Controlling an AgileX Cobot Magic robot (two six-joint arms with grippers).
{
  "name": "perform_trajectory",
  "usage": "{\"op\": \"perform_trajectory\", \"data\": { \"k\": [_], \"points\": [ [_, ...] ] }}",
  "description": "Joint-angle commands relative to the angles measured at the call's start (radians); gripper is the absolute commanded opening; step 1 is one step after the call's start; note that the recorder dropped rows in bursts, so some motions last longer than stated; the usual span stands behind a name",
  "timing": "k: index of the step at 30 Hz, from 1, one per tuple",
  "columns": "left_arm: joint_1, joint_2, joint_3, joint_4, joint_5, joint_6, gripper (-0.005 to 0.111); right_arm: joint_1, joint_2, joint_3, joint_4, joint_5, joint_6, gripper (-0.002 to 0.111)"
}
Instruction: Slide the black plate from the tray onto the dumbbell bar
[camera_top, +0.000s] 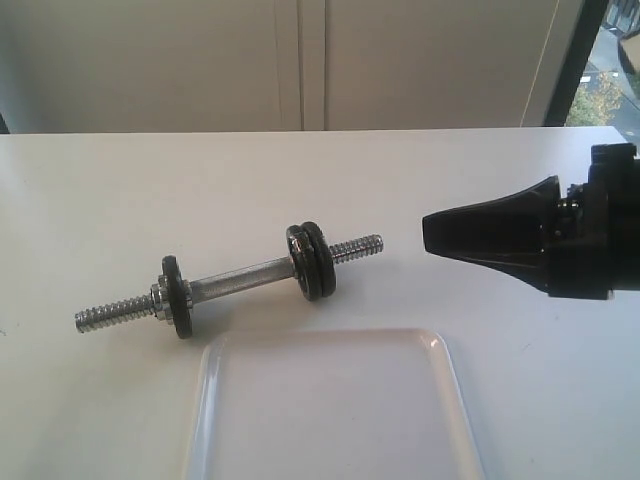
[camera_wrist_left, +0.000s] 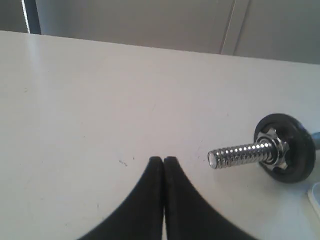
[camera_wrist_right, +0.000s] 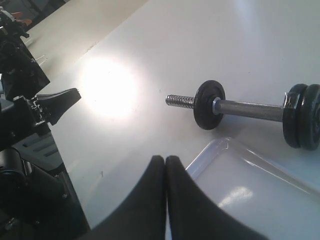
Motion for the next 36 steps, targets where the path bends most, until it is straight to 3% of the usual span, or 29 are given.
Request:
{"op": "perform_trajectory", "data": {
  "k": [1,10,28,36],
  "points": [
    [0.002,-0.004,0.004,0.038,0.129,-0.003,0.0,0.001,-0.006,0.003,-0.005,0.006,-0.013,0.0],
    [0.002,-0.004,0.004,-0.008,0.135,0.101,0.0,0.001,-0.006,0.003,-0.005,0.006,-0.013,0.0],
    [0.002,-0.004,0.004,-0.059,0.131,0.101,0.0,0.001,-0.006,0.003,-0.005,0.004,0.004,0.0],
    [0.002,-0.004,0.004,-0.059,0.131,0.101,0.0,0.063,-0.004,0.003,-0.005,-0.013,0.004,0.0]
  ]
}}
